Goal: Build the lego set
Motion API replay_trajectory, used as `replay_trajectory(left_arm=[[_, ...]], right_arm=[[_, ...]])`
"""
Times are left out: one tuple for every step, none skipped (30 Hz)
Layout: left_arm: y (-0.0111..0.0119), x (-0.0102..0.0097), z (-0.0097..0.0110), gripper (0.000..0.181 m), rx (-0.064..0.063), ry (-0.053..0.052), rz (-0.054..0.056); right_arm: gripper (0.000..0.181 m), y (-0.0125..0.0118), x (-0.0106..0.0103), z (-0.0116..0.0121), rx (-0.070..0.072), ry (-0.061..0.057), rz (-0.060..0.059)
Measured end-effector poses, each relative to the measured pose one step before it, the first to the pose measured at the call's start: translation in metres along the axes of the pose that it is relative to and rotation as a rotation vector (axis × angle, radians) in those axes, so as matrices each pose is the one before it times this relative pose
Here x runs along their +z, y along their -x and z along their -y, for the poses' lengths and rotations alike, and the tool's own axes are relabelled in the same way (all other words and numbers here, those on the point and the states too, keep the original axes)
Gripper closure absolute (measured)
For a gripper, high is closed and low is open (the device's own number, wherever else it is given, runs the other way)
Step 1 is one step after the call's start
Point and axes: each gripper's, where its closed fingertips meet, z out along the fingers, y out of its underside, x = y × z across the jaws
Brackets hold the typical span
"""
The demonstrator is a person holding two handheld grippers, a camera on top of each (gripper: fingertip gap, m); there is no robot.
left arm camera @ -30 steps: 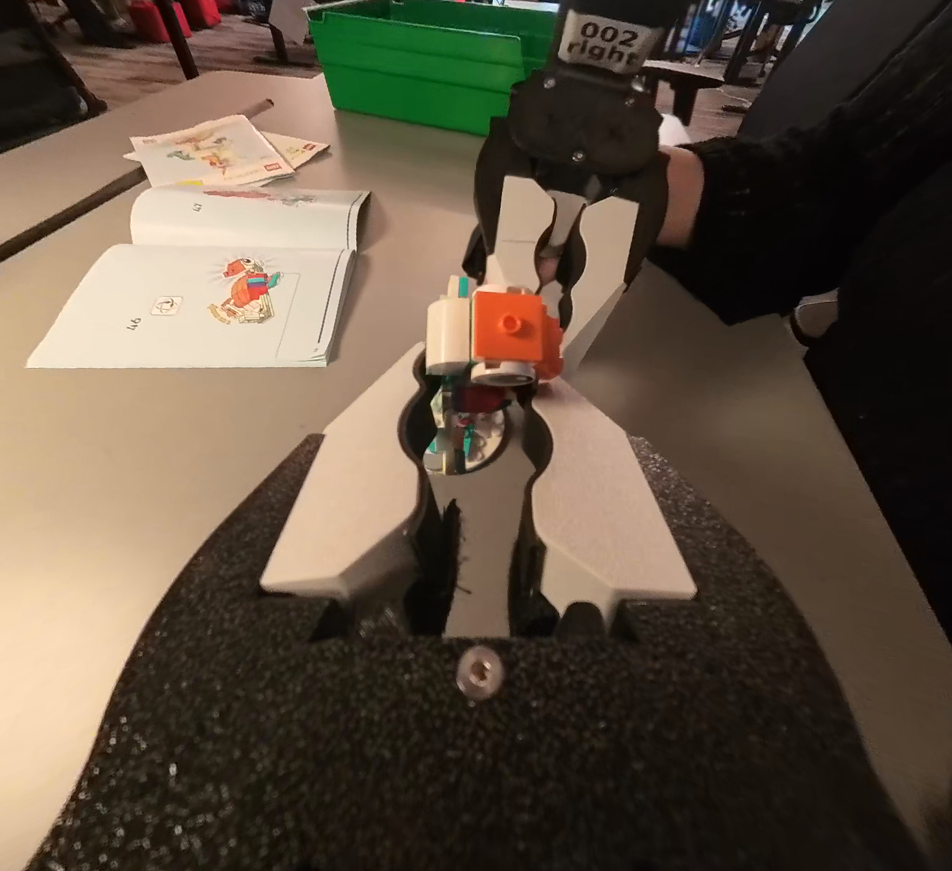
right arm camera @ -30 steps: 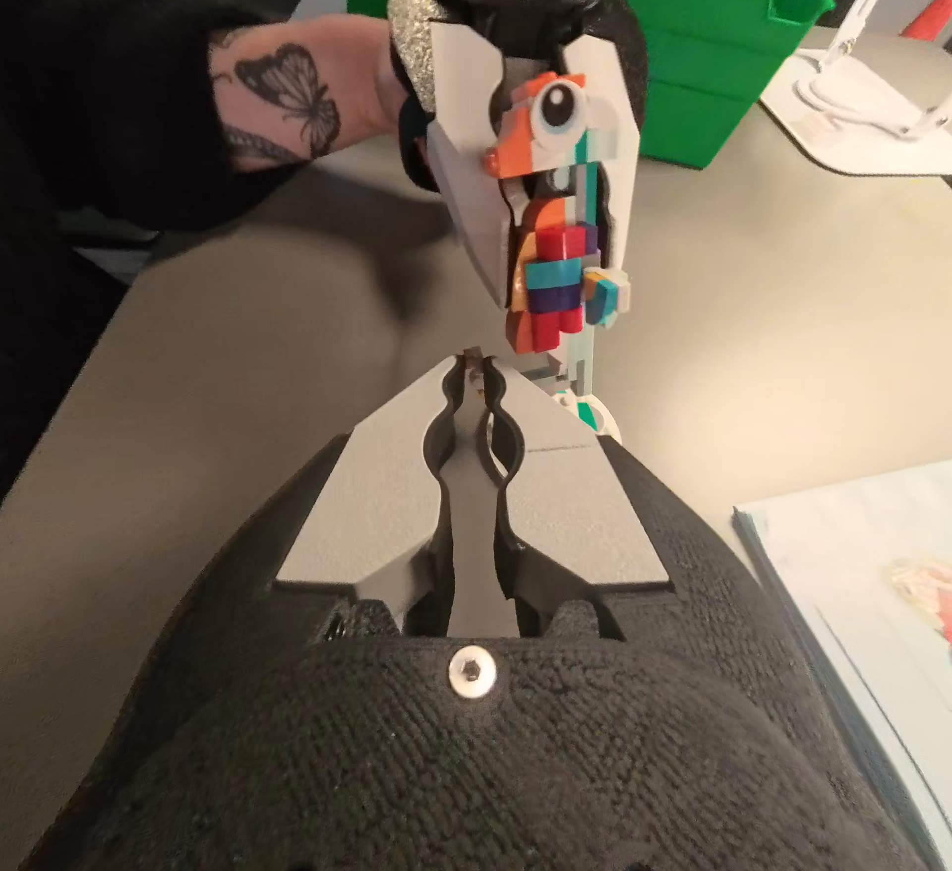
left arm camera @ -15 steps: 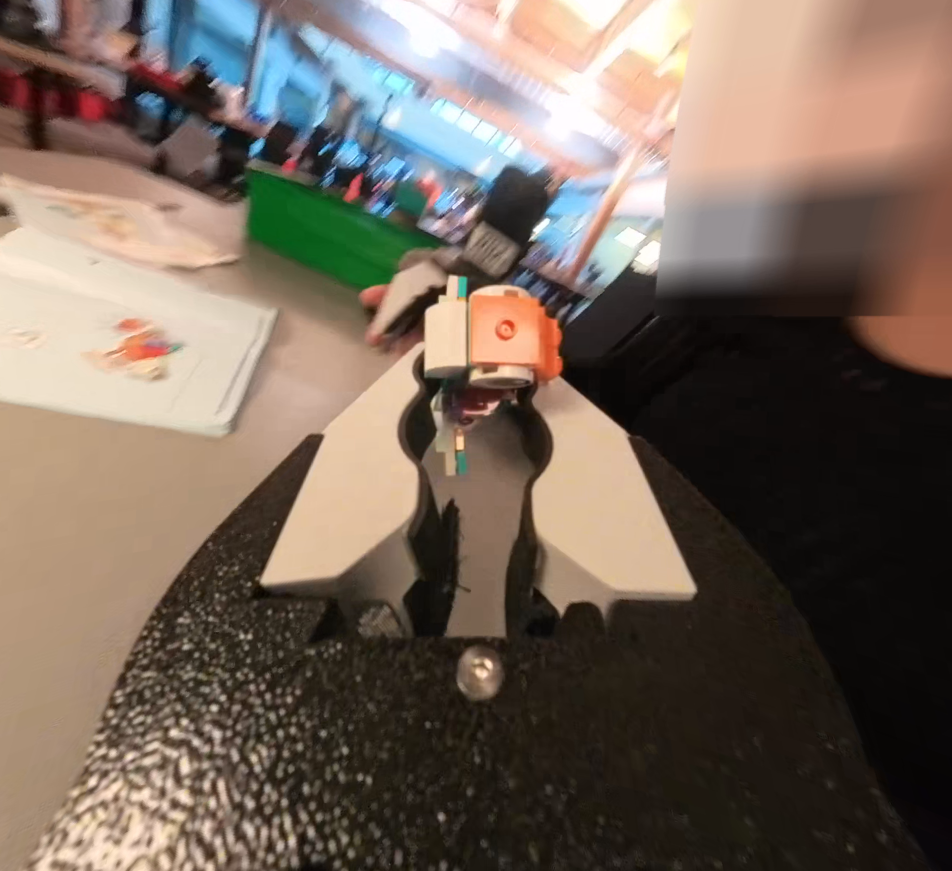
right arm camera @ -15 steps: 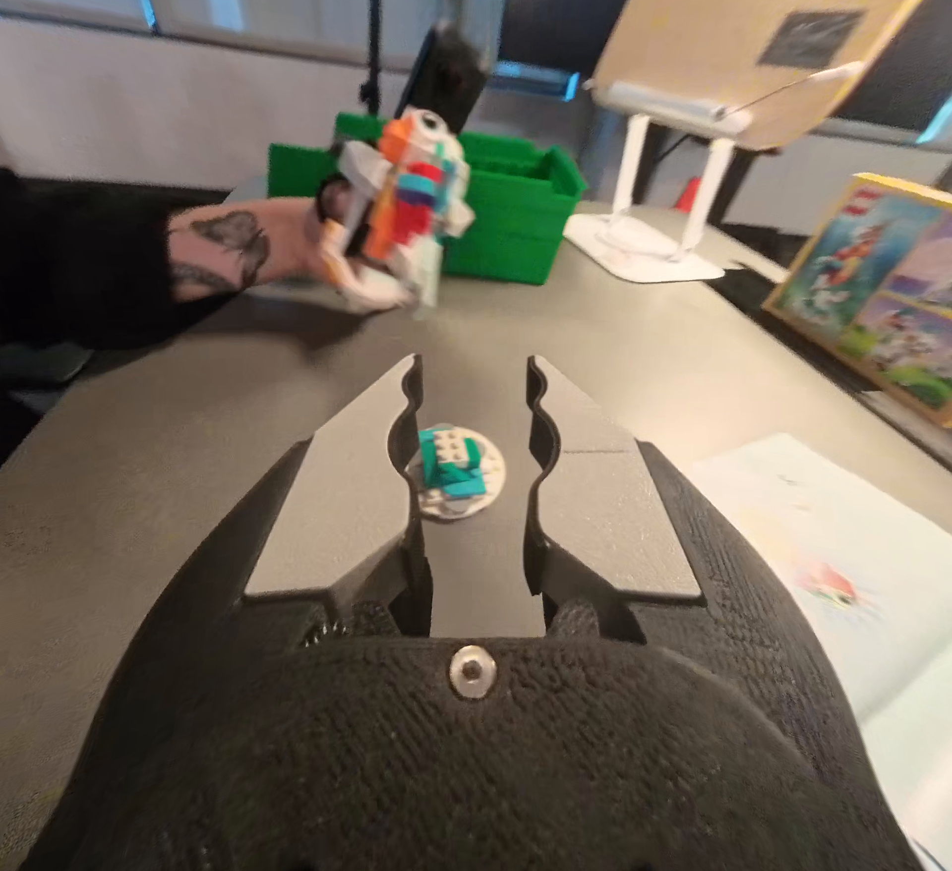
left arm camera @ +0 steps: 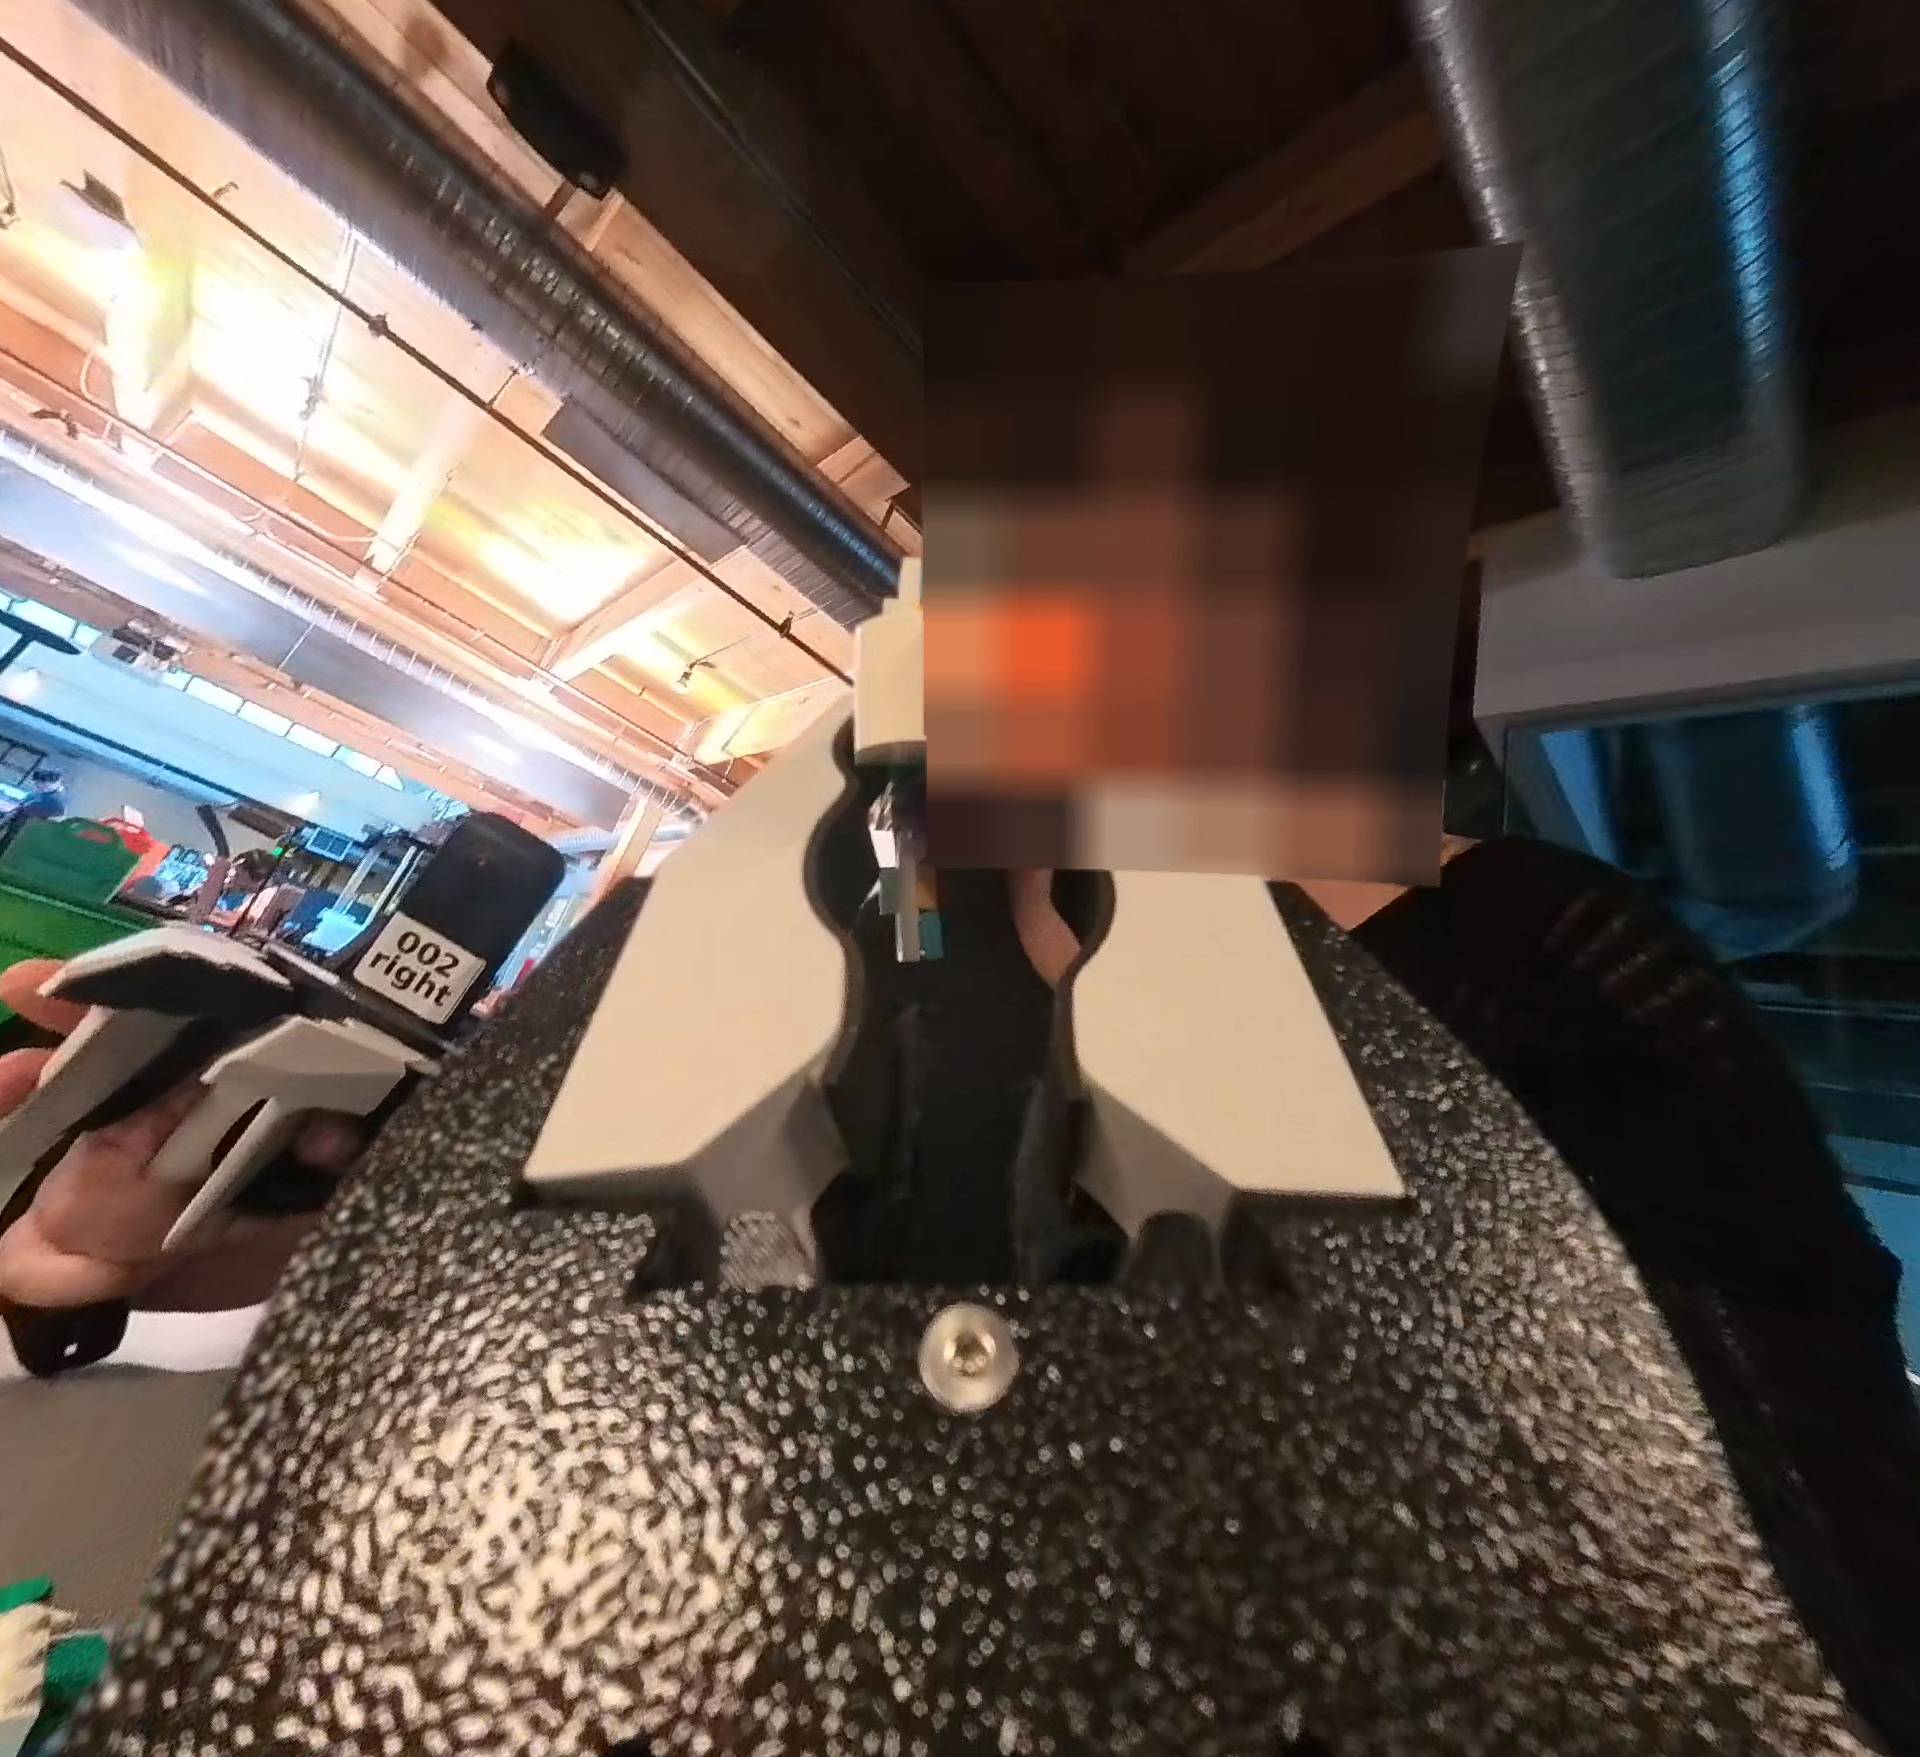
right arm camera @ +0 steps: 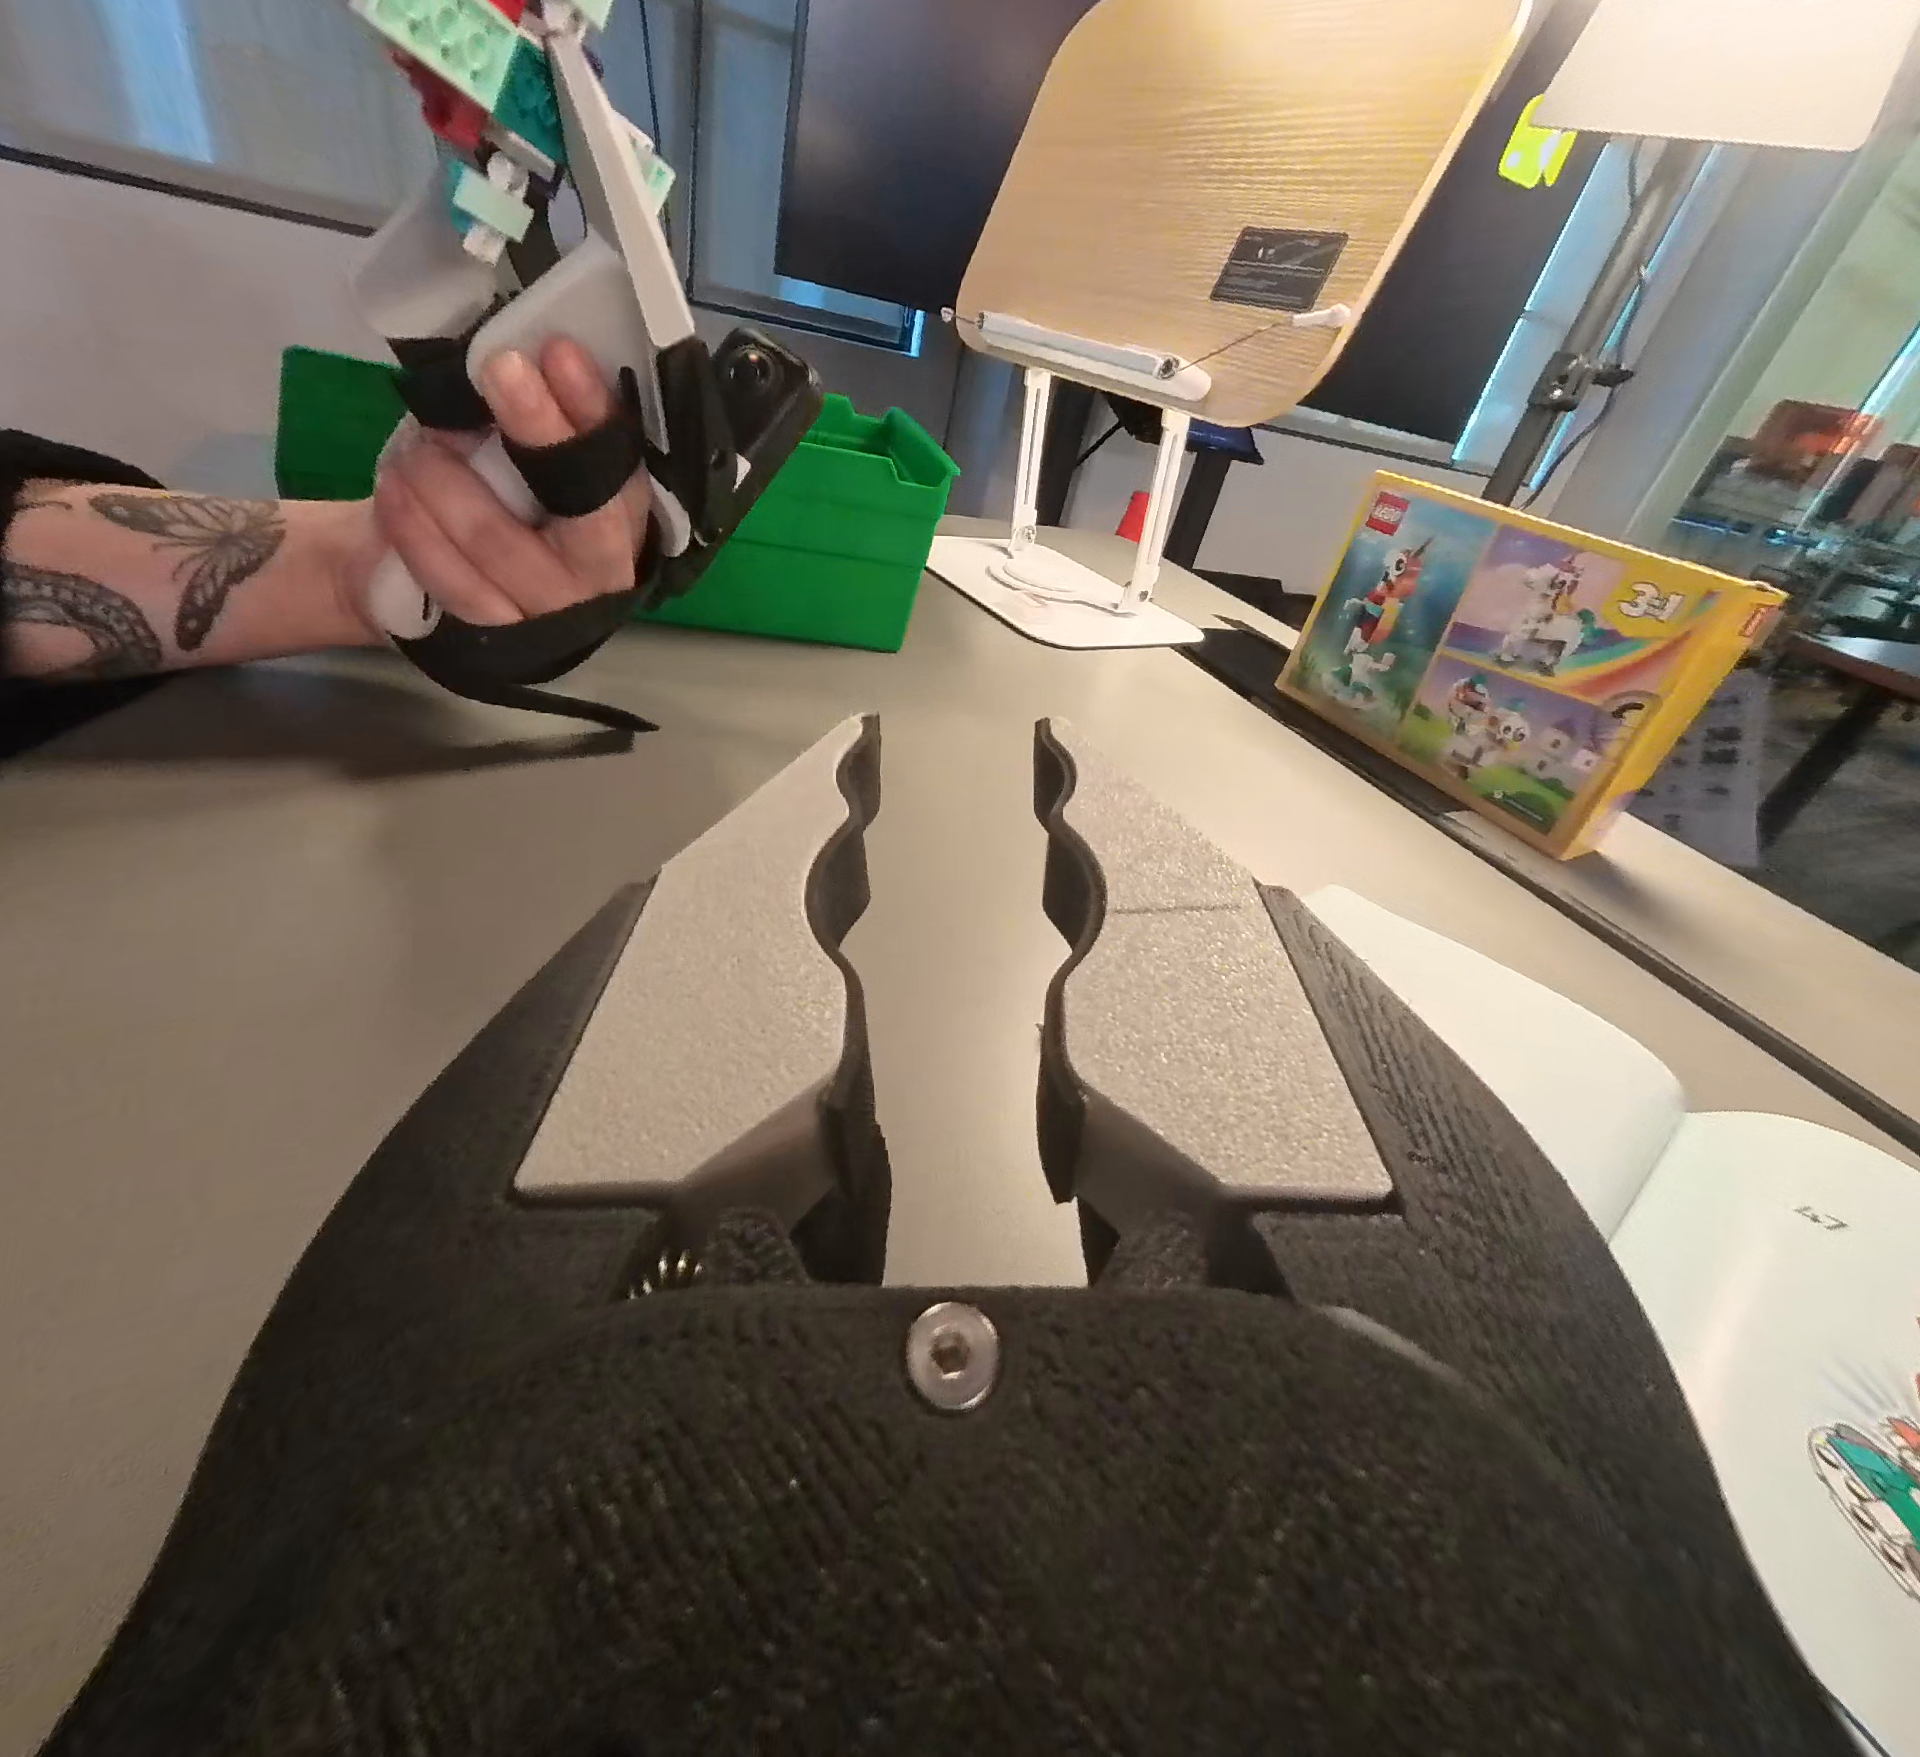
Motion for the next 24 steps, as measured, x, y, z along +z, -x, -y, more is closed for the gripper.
replay_trajectory(left_arm=[[-0.00143, -0.00015, 0.00133, 0.154, 0.0033, -0.007, -0.0063], [-0.00108, -0.00014, 0.00073, 0.153, 0.0019, -0.0029, -0.0036], [-0.0006, -0.00021, 0.00059, 0.153, 0.0036, -0.0018, -0.001], [-0.00057, -0.00047, 0.00048, 0.153, 0.0026, -0.0014, 0.0001], [-0.00027, -0.00022, 0.00051, 0.153, 0.0021, -0.0017, 0.0004], [-0.00027, -0.0004, 0.00057, 0.153, 0.0009, -0.0021, 0.0], [-0.00039, -0.00039, 0.0004, 0.153, 0.0003, -0.0014, -0.0006], [-0.00022, -0.0002, 0.00035, 0.153, 0.0013, -0.0009, 0.0003], [-0.00006, -0.0002, 0.00017, 0.153, 0.0011, 0.0, 0.0008], [-0.00007, -0.00009, 0.00029, 0.153, 0.0006, 0.0, -0.0002], [-0.0002, -0.00007, 0.00026, 0.153, 0.0005, -0.0007, -0.0014], [0.00033, -0.00031, 0.00076, 0.153, 0.0023, -0.0027, 0.0016], [0.001, -0.00039, 0.00071, 0.148, 0.0056, -0.0034, 0.0066], [0.00163, -0.00046, 0.00041, 0.15, 0.007, -0.0019, 0.0109], [0.00131, -0.00094, 0.00032, 0.149, 0.0052, 0.0002, 0.0111], [0.0016, -0.00118, 0.00056, 0.15, 0.0068, 0.0001, 0.0117], [0.00247, -0.00063, -0.0005, 0.153, 0.008, 0.0044, 0.0158], [0.00388, -0.00021, -0.00037, 0.154, 0.019, 0.0099, 0.0331], [0.00702, -0.00019, -0.00163, 0.152, 0.0317, 0.0144, 0.0547], [0.00813, -0.00007, -0.00223, 0.153, 0.0389, 0.0227, 0.0681], [0.00911, 0.00038, -0.00353, 0.153, 0.0405, 0.0374, 0.0807], [0.01017, 0.00075, -0.00562, 0.153, 0.0512, 0.0576, 0.0975], [0.00909, 0.00097, -0.00781, 0.154, 0.0694, 0.0775, 0.0994], [0.00774, 0.00178, -0.00833, 0.154, 0.0758, 0.0827, 0.0913]], right_arm=[[0.154, 0.00043, -0.00006, -0.00009, -0.0027, 0.0009, 0.0], [0.154, 0.00048, 0.00004, -0.00009, -0.0008, 0.0007, 0.0002], [0.154, 0.00014, 0.0, -0.00001, 0.0007, 0.0002, -0.0001], [0.154, -0.00025, 0.00014, -0.00008, 0.0019, 0.0, -0.0004], [0.154, -0.00035, -0.00028, -0.00006, 0.0024, -0.0003, 0.0002], [0.155, -0.00014, -0.00043, 0.00003, 0.0022, -0.0007, 0.0009], [0.155, -0.00021, -0.00026, 0.00014, 0.0019, -0.0013, -0.0007], [0.155, -0.00008, -0.00025, 0.0004, 0.0012, -0.0019, -0.0015], [0.155, -0.00013, -0.00006, 0.0003, 0.0003, -0.0022, -0.0006], [0.155, -0.00001, -0.00003, 0.00033, -0.0006, -0.0021, -0.0007], [0.155, -0.0006, 0.00002, 0.00023, -0.0015, -0.0028, -0.0011], [0.155, -0.00046, -0.00014, 0.00047, -0.0023, -0.004, -0.002], [0.155, -0.00078, -0.00032, 0.00081, -0.0032, -0.0053, -0.0048], [0.155, -0.00159, -0.00042, 0.00047, -0.0053, -0.0044, -0.0091], [0.155, -0.00249, -0.00068, 0.0004, -0.01, -0.0045, -0.0158], [0.154, -0.00311, -0.00072, 0.00024, -0.0153, -0.0053, -0.0211], [0.154, -0.00389, -0.00151, -0.00036, -0.0192, -0.0039, -0.0252], [0.154, -0.0039, -0.00193, -0.00104, -0.0259, -0.0011, -0.0262], [0.153, -0.00406, -0.00062, -0.00122, -0.0354, -0.0002, -0.0278], [0.154, -0.0047, -0.00085, -0.00157, -0.0428, 0.0033, -0.0318], [0.154, -0.00462, -0.00088, -0.00192, -0.0479, 0.0084, -0.0319], [0.155, -0.0055, -0.00091, -0.0005, -0.0526, 0.0045, -0.0397], [0.155, -0.00623, -0.00136, 0.00193, -0.0539, -0.0061, -0.0478], [0.157, -0.00484, -0.00157, 0.00219, -0.0469, -0.0087, -0.038]])
